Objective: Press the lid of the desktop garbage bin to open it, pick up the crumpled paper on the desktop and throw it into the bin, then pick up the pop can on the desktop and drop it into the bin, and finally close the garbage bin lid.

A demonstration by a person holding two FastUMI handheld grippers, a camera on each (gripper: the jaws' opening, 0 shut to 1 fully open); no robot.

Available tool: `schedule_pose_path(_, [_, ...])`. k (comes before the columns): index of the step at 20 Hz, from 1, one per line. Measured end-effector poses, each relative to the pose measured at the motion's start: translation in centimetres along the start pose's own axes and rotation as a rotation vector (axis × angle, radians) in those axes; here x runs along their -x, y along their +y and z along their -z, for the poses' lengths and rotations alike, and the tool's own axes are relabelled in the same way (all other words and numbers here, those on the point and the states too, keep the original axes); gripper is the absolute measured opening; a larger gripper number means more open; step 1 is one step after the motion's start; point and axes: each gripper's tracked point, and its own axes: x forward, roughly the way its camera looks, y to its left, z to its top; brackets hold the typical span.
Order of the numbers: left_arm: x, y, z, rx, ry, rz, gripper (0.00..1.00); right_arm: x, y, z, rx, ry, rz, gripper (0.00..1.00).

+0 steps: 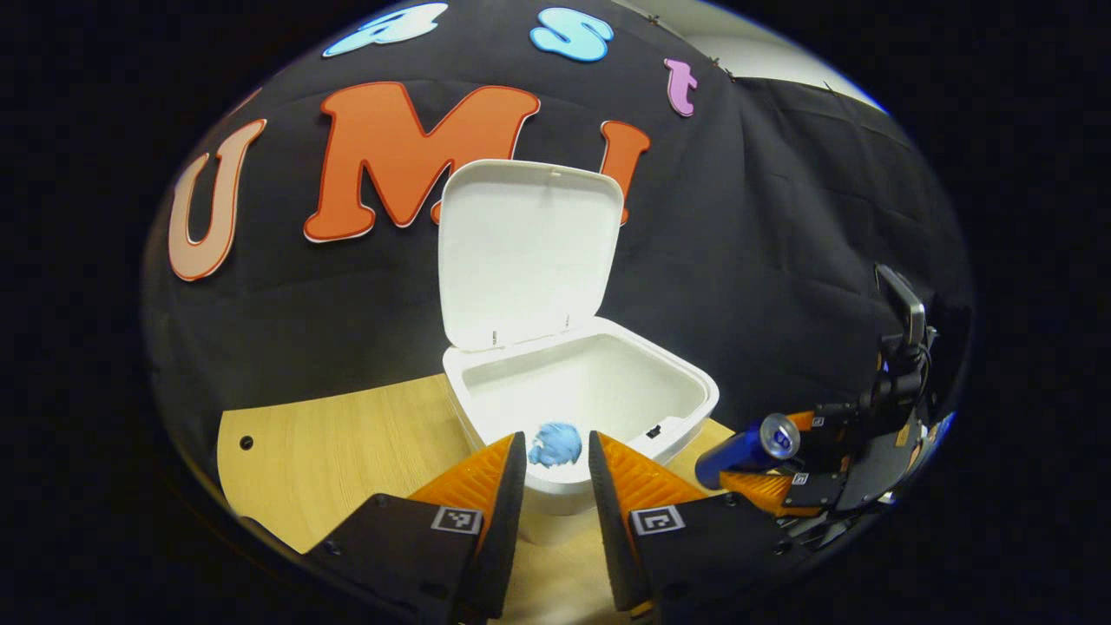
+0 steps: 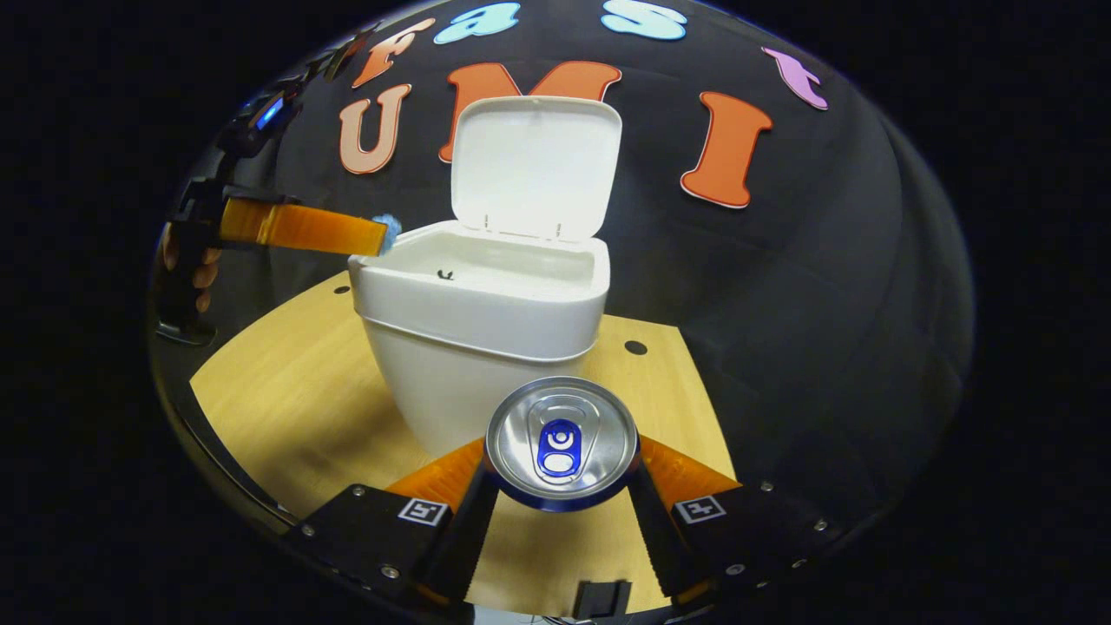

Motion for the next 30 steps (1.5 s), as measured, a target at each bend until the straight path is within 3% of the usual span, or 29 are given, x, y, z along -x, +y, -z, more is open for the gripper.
schedule_pose_path(3, [0.4,0.2,0.2,-0.033,-0.003,-0.015,0.55,1.2,-2.4,-2.4,-0.021,-0.053,0.038,0.80])
schedule_pose_path(9, [1.6,0.5,-0.9,-0.059,-0.051,-0.046,0.58,3.6,-3.8,-8.3,-0.035,-0.174,0.035,0.80])
schedule_pose_path(14, [3.5,1.2,-2.5,-0.108,-0.119,-0.091,0.79,4.7,-3.5,-12.6,-0.013,-0.253,0.002,0.80])
schedule_pose_path(15, [3.8,1.2,-2.8,-0.115,-0.136,-0.101,0.75,4.9,-3.4,-13.1,-0.008,-0.262,-0.004,0.80])
schedule_pose_path(22, [7.0,3.7,-4.2,-0.145,-0.205,-0.208,0.99,3.6,-2.1,-15.9,0.019,-0.300,-0.052,0.80])
schedule_pose_path(24, [8.2,4.9,-4.6,-0.145,-0.223,-0.251,0.94,2.9,-1.4,-16.3,0.022,-0.297,-0.069,0.80])
schedule_pose_path(25, [8.7,5.5,-4.7,-0.143,-0.233,-0.272,0.99,2.6,-1.1,-16.4,0.027,-0.292,-0.076,0.80])
schedule_pose_path(26, [9.5,6.2,-5.0,-0.139,-0.247,-0.300,0.94,2.1,-0.9,-16.3,0.033,-0.286,-0.080,0.80])
schedule_pose_path(27, [10.1,6.9,-5.2,-0.136,-0.259,-0.322,0.99,1.7,-0.7,-16.4,0.038,-0.281,-0.086,0.80])
schedule_pose_path(30, [11.7,9.0,-5.3,-0.153,-0.263,-0.396,0.99,0.6,0.2,-16.3,0.051,-0.261,-0.101,0.80])
